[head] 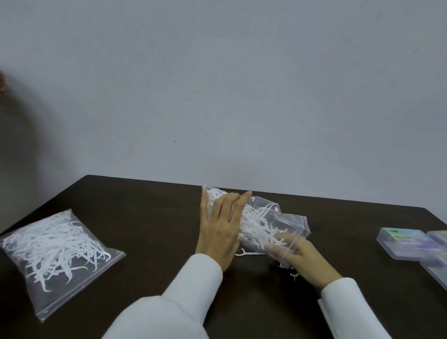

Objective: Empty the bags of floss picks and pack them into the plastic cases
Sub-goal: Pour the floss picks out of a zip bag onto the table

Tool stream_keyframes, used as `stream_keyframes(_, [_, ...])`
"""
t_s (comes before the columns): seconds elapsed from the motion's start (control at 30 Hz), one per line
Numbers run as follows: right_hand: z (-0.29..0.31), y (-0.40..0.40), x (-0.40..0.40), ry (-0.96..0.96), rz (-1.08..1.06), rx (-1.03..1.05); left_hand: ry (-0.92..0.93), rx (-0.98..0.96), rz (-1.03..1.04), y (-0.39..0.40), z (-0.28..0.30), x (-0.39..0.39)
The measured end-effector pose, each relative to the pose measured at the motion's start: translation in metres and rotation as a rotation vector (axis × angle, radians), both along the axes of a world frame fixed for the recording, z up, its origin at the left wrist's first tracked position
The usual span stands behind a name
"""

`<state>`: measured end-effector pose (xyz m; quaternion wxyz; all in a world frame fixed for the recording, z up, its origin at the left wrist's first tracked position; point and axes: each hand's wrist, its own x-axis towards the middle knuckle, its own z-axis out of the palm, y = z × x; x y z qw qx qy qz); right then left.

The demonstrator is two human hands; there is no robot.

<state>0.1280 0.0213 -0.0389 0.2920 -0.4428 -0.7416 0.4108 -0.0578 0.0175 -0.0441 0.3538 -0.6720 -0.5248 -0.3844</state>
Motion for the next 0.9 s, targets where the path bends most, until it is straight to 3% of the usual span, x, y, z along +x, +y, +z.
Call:
stream_keyframes(0.2, [-0.001,0.005,0.004,0.048,-0.09,0.086,-0.014,-0.018,0.035,0.004,-0.002,-0.008])
stream_keyframes(0.37, [-0.002,0.014,0.013,-0.05,-0.185,0.214,-0.083,-0.001,0.053,0.006,0.0,-0.018])
stream_keyframes(0.9, [-0.003,0.019,0.033,-0.296,-0.253,0.226,-0.236,-0.048,0.254,0.006,0.004,-0.048])
